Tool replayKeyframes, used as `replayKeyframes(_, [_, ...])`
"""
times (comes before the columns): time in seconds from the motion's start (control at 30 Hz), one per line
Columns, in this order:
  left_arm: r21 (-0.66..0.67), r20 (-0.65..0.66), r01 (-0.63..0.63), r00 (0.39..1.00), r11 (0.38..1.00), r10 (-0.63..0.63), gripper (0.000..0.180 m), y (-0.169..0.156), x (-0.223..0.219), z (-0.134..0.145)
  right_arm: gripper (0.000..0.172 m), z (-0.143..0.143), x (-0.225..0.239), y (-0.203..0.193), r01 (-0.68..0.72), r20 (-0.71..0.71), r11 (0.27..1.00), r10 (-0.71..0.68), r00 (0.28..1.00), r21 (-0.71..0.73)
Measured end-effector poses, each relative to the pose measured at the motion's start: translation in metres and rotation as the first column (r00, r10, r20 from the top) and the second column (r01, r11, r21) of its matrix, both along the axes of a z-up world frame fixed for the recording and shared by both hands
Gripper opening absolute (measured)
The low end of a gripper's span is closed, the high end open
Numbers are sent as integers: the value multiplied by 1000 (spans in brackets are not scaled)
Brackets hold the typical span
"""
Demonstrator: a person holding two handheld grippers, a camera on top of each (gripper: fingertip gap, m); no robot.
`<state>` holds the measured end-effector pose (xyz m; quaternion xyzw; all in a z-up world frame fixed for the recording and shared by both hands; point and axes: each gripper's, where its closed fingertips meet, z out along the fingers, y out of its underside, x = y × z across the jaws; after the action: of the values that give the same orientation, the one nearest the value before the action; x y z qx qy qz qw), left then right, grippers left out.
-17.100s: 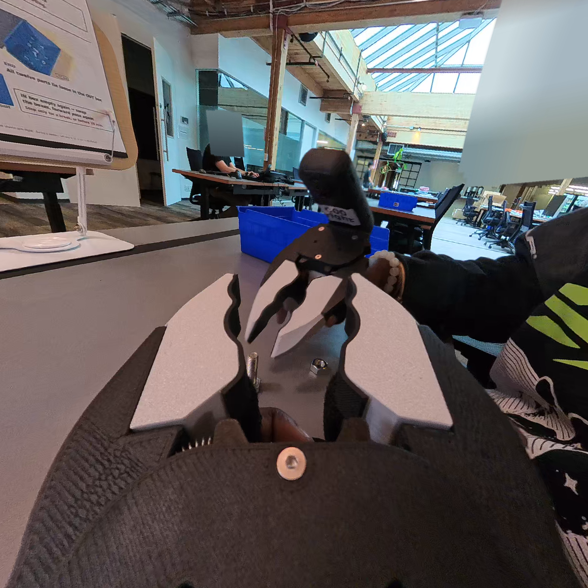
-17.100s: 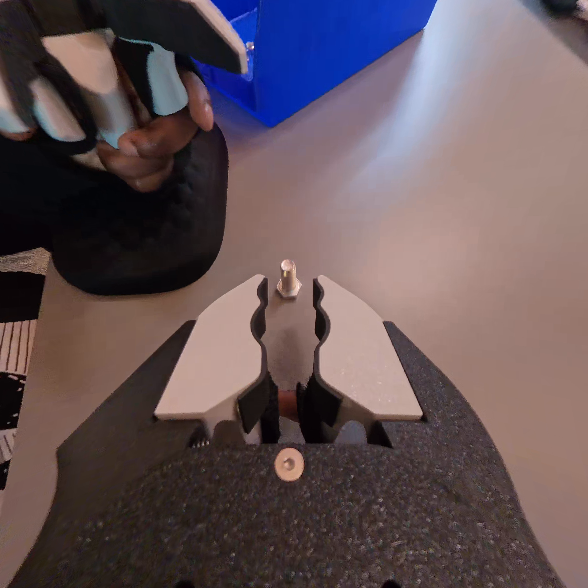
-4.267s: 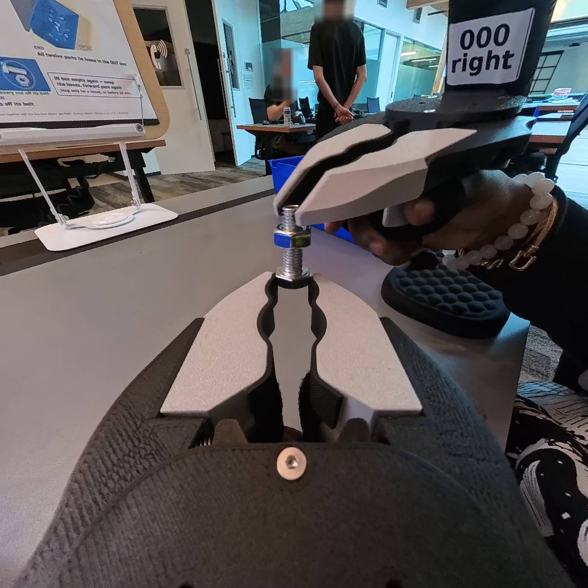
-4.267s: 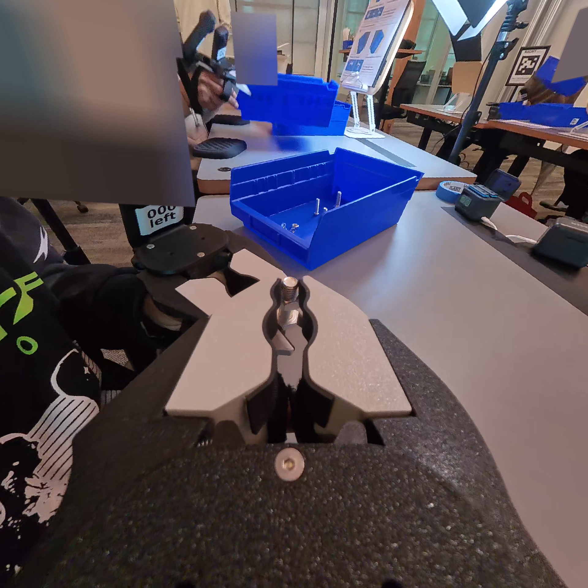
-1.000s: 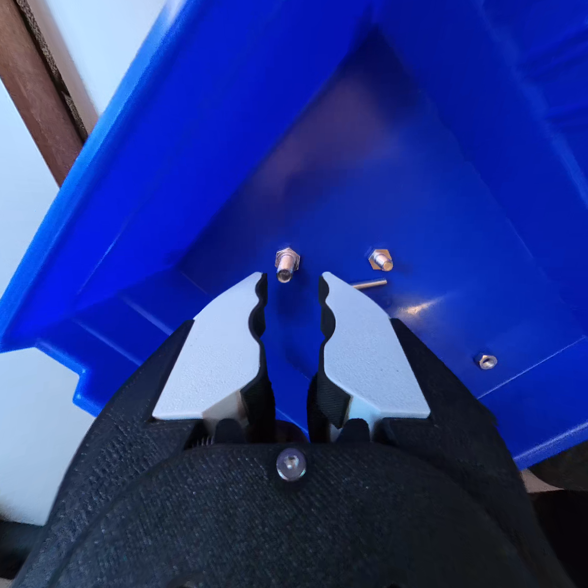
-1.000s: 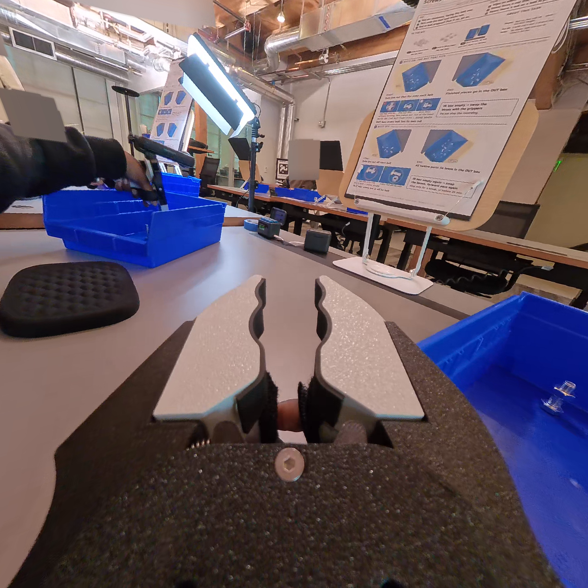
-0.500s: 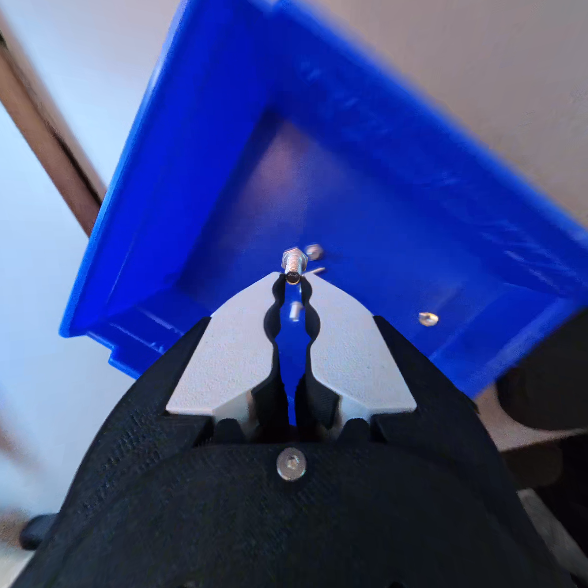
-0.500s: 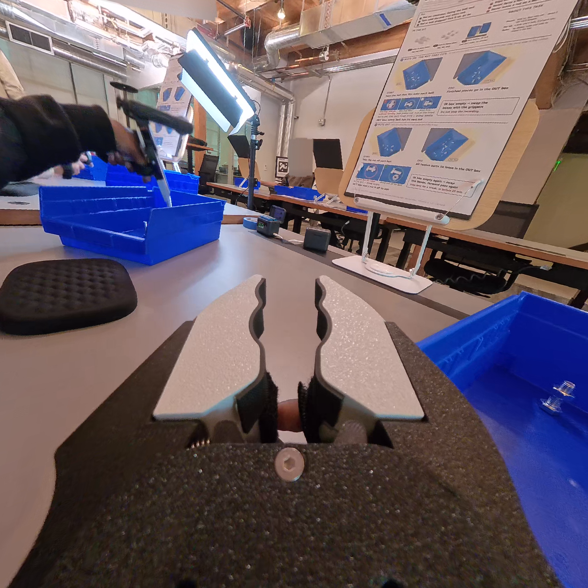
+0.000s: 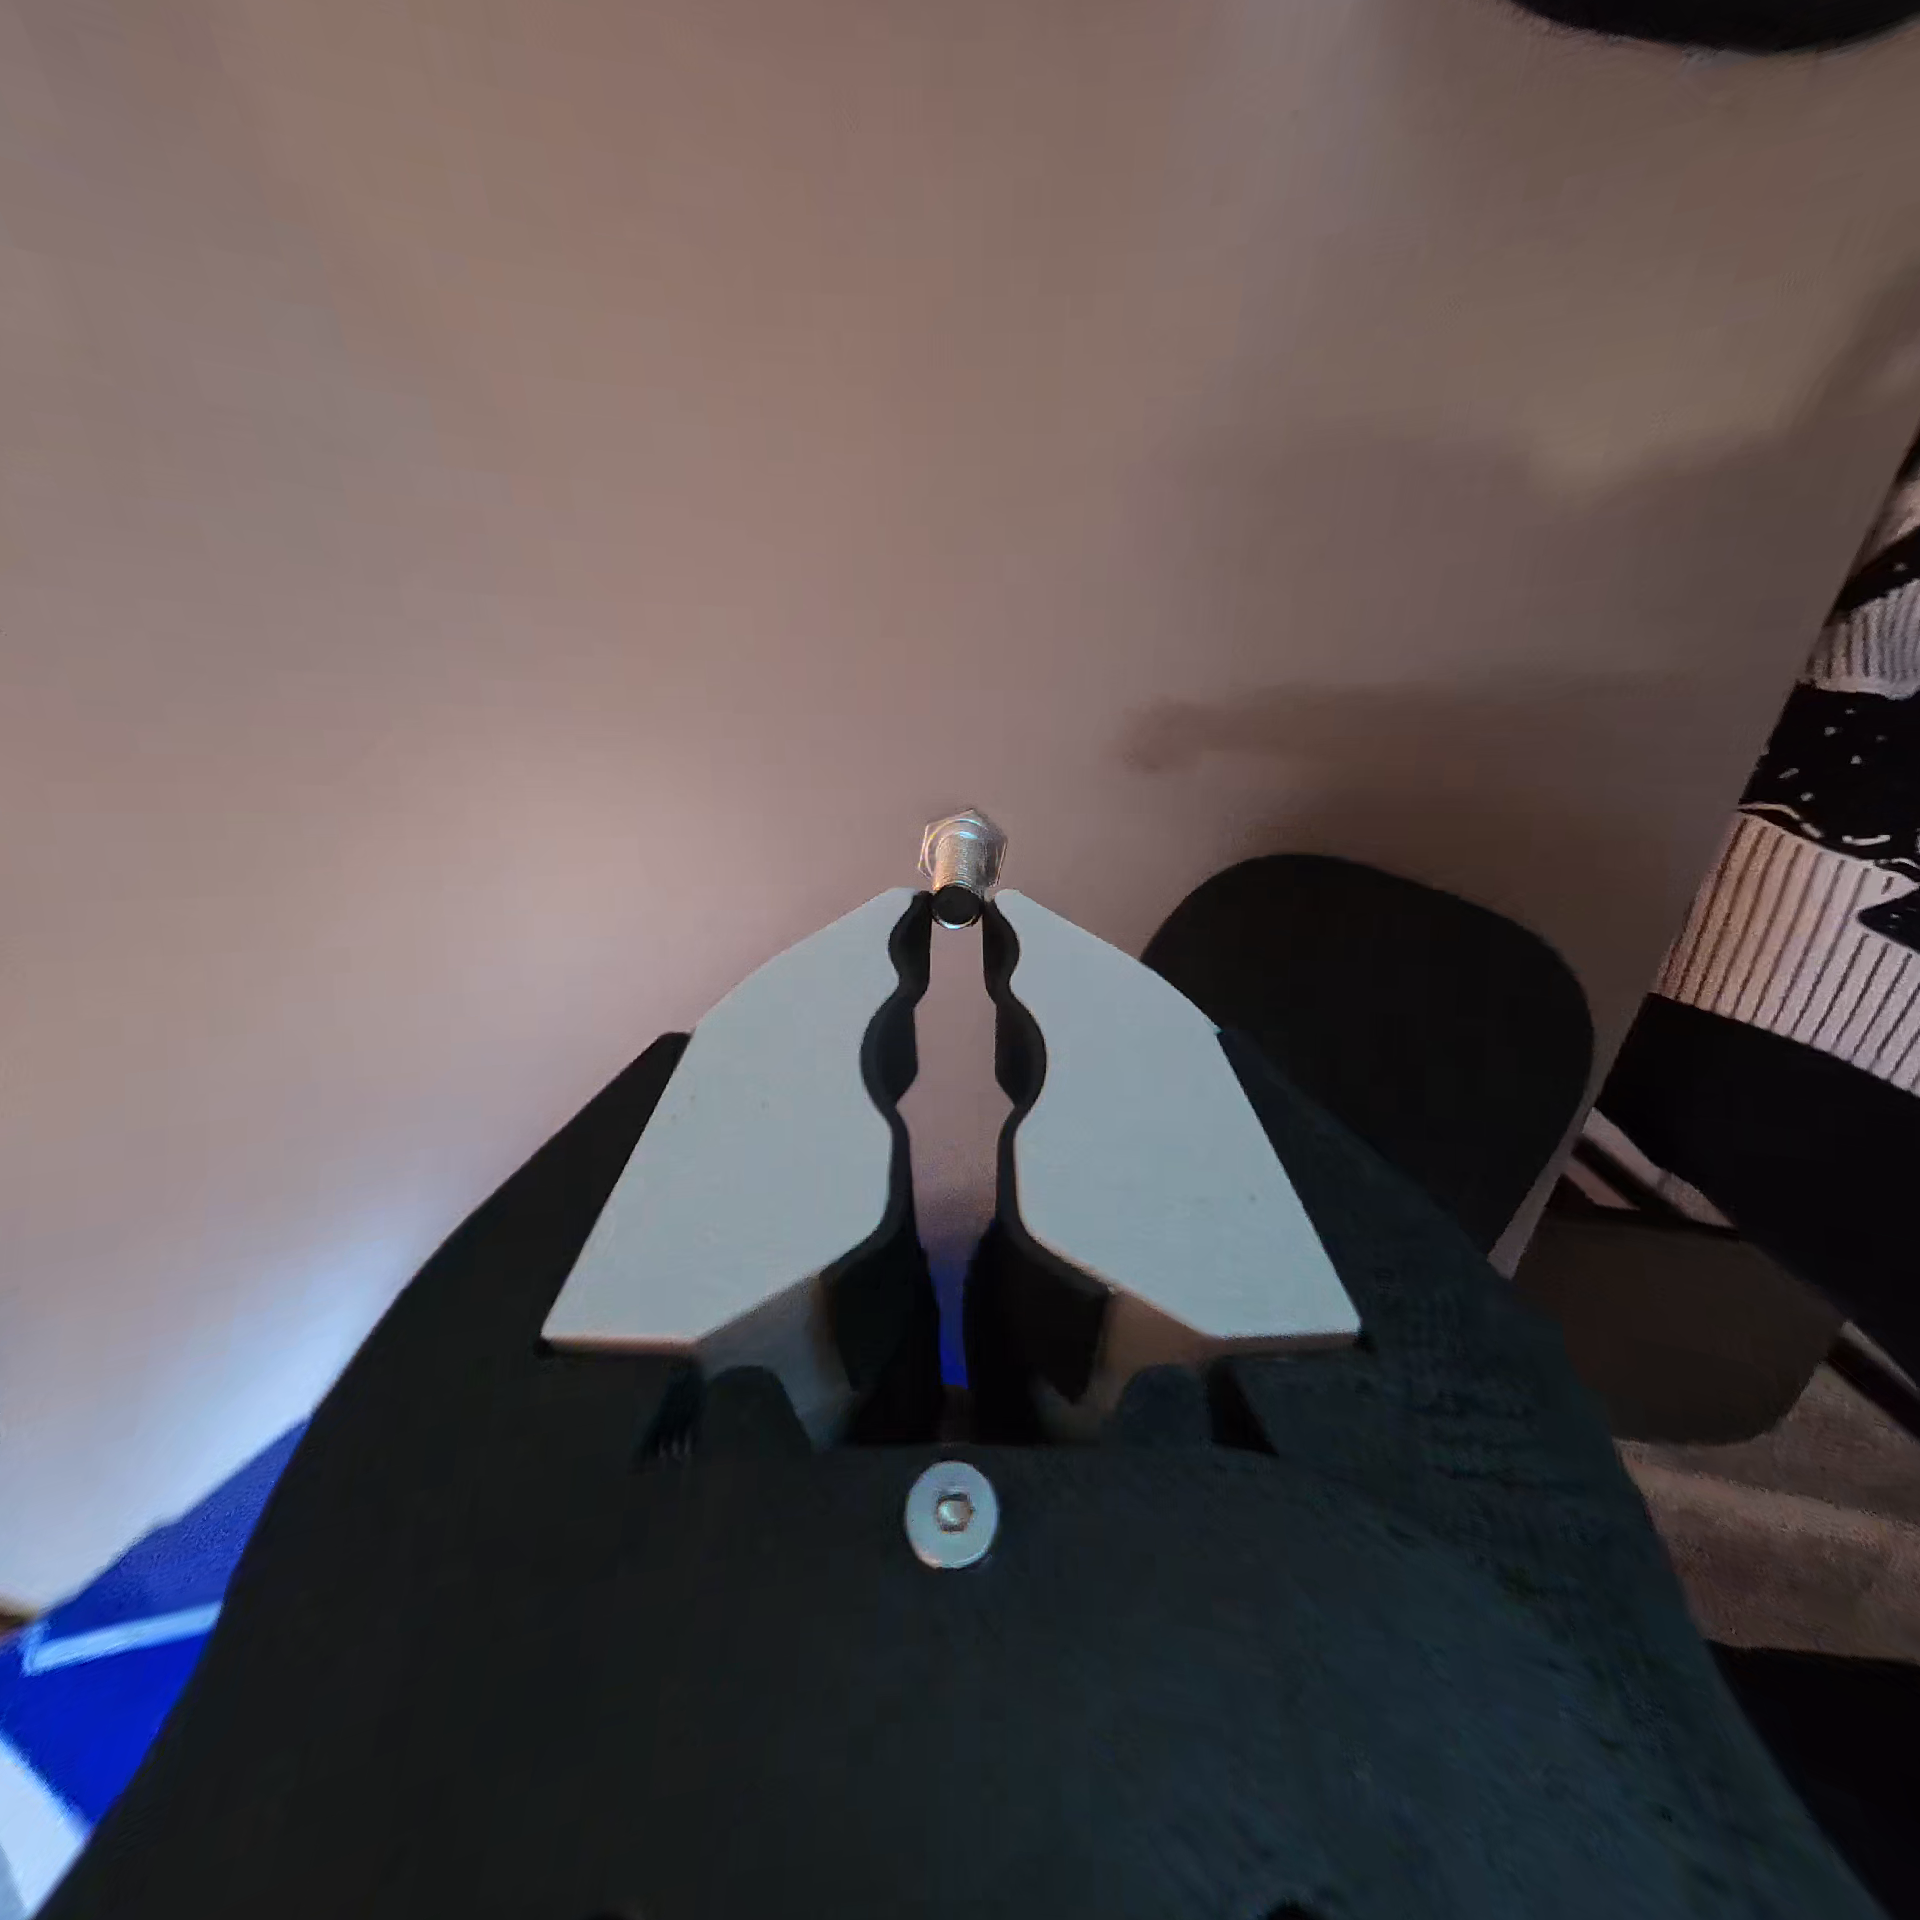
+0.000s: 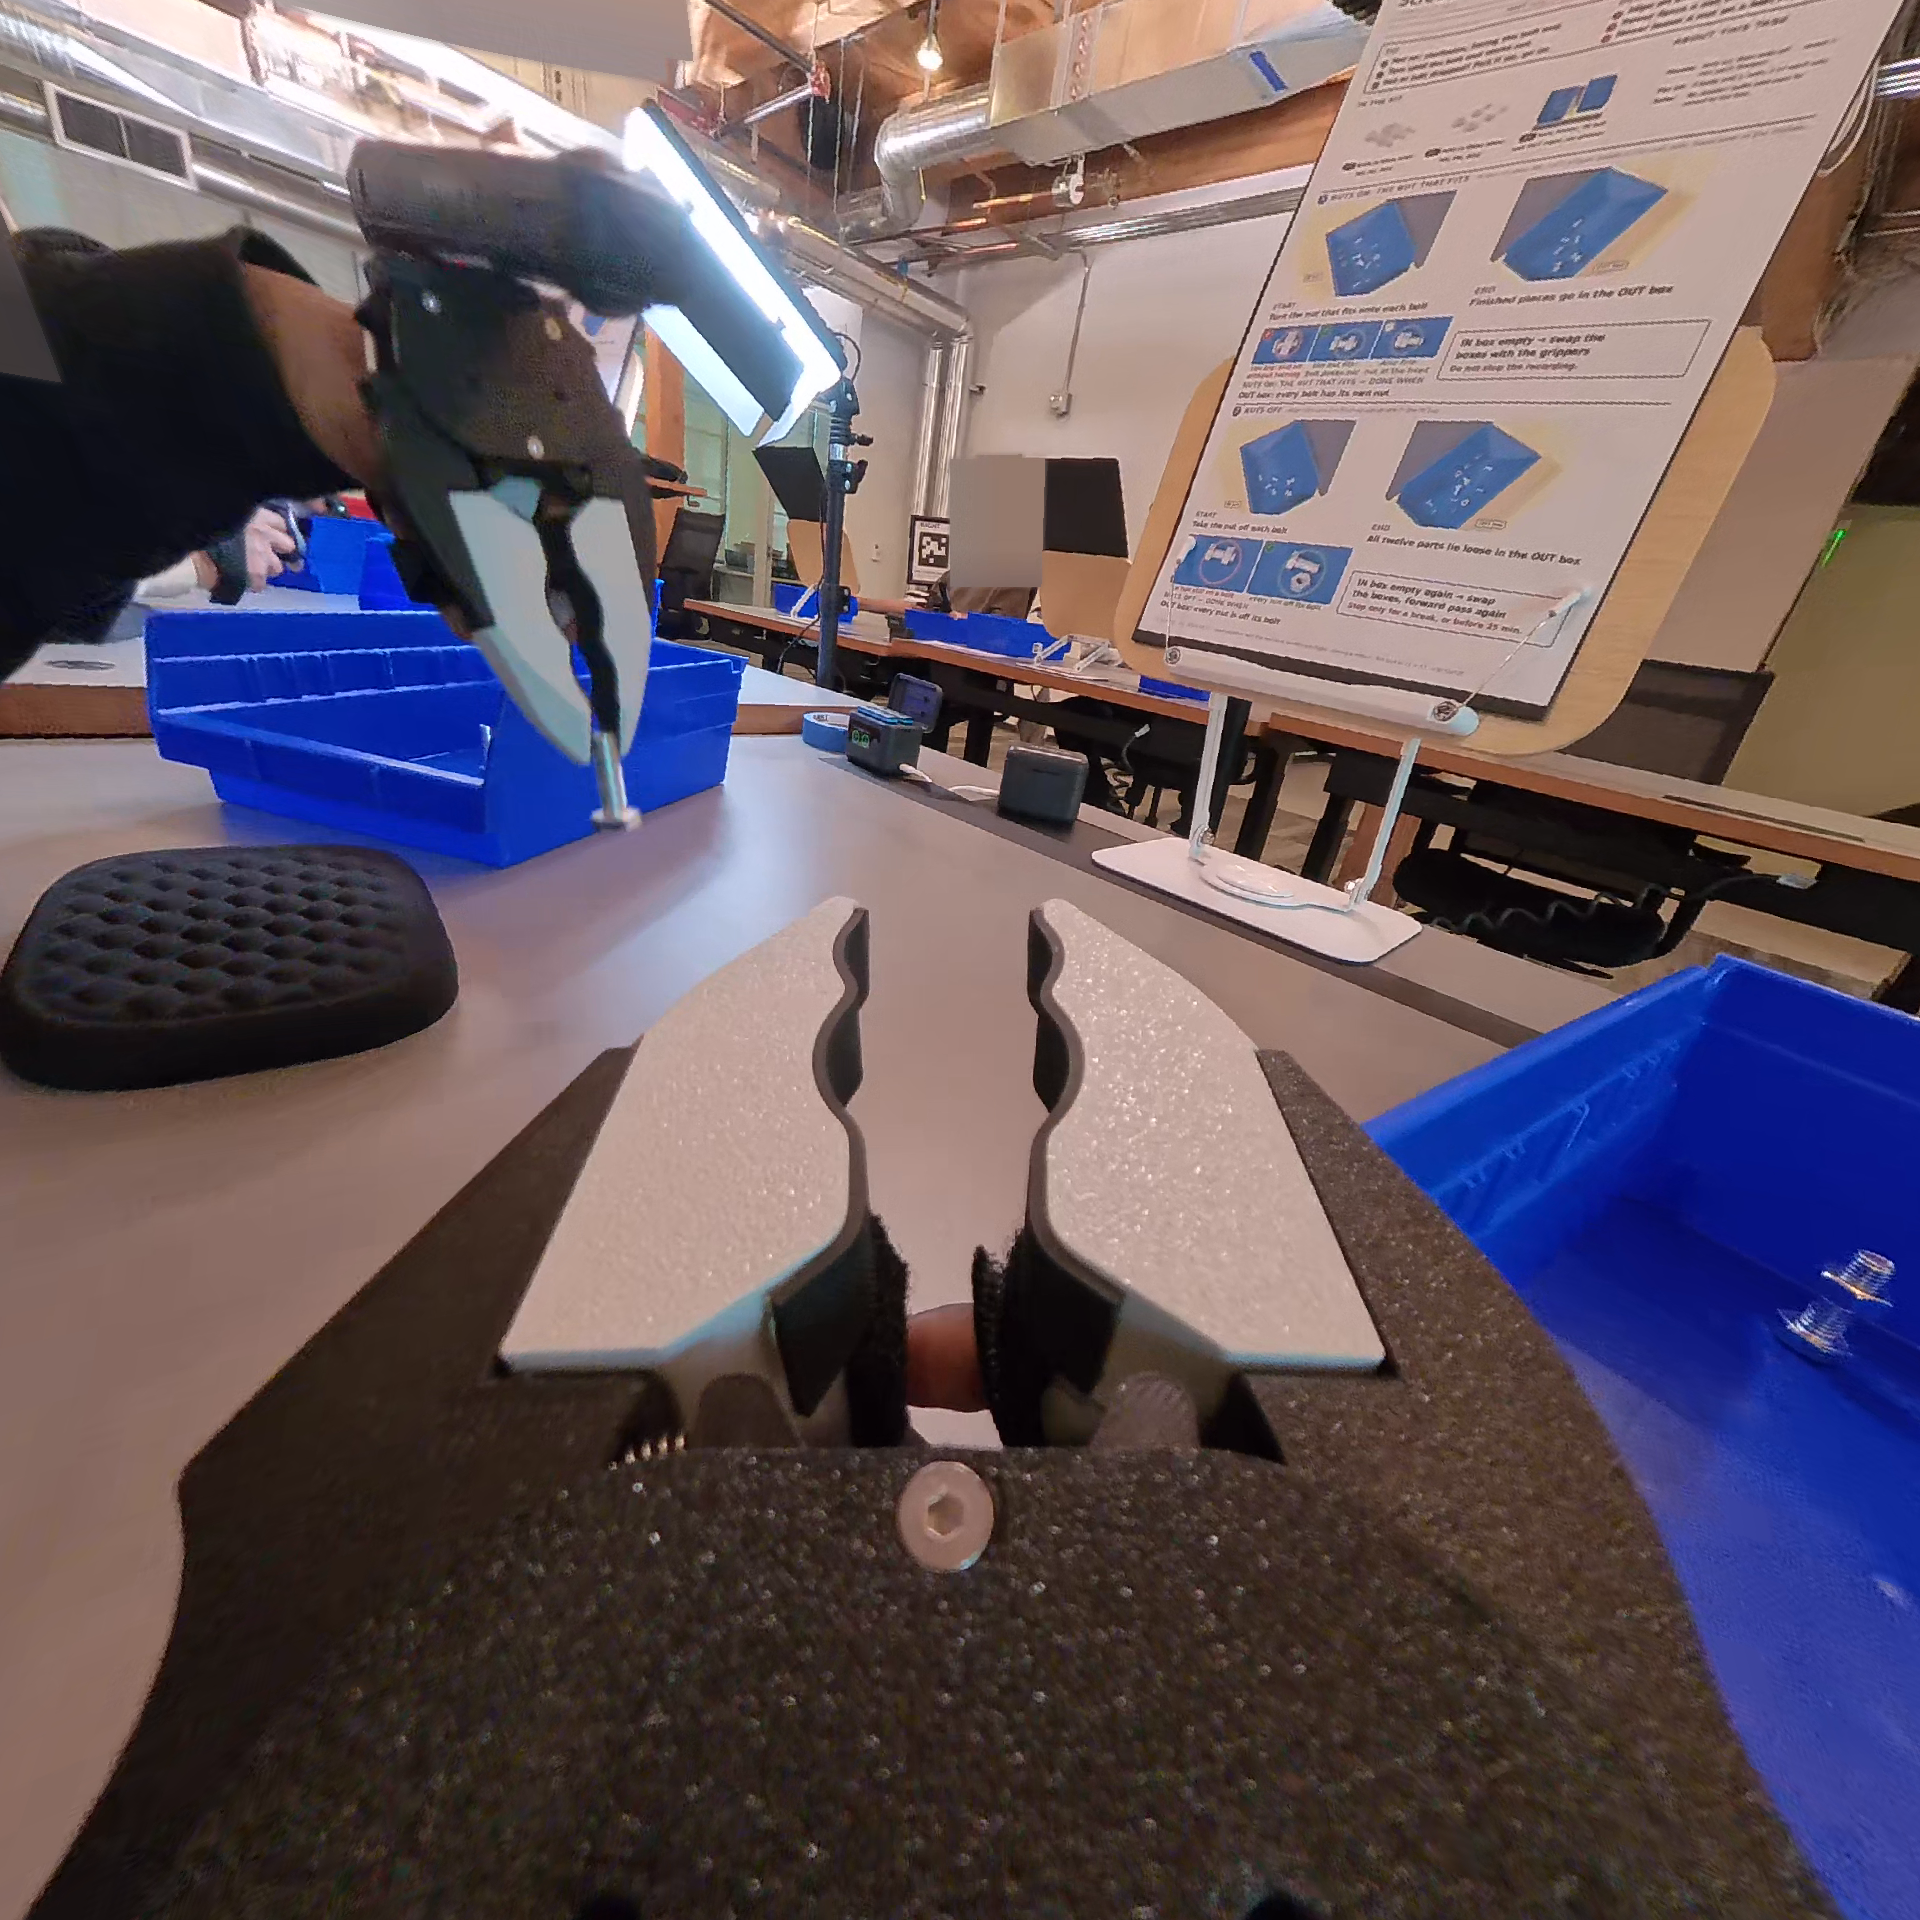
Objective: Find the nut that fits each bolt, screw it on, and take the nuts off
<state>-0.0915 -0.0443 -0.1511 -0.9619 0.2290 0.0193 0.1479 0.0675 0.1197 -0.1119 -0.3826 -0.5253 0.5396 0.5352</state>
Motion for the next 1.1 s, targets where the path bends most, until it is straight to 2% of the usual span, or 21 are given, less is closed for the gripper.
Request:
replayKeyframes(0.03, [-24,8,35,999,999,-35,10,3,11,-8,29,0,0,0,0,1,1000,0,1000,3])
replayKeyframes(0.13, [-79,18,96,995,992,-95,10,10,31,-29,29,-1,0,-1,-2,2,1000,2,1000,6])
replayKeyframes(0.3, [-137,-4,101,995,985,-103,10,15,35,-54,29,0,0,0,0,-4,1000,0,1000,4])
replayKeyframes(0.53, [-156,-4,100,995,983,-102,10,12,37,-66,29,0,1,0,1,-7,1000,-1,1000,6])
replayKeyframes(0.67, [-125,10,68,998,990,-68,28,13,35,-64,29,1,1,0,2,-10,1000,-2,1000,3])
replayKeyframes(0.77, [-64,29,26,999,998,-25,32,6,28,-49,29,1,2,0,3,-15,1000,-3,1000,1])
replayKeyframes(0.87, [41,67,-60,996,997,57,36,-12,7,-11,29,2,2,1,2,-17,1000,-2,1000,-6])
replayKeyframes(1.0, [121,52,-236,971,964,231,37,-63,-50,33,29,2,3,1,4,-21,1000,-4,1000,-3])
replayKeyframes(1.1, [63,-26,-384,922,921,386,36,-119,-100,35,28,3,3,1,6,-22,1000,-6,1000,0])
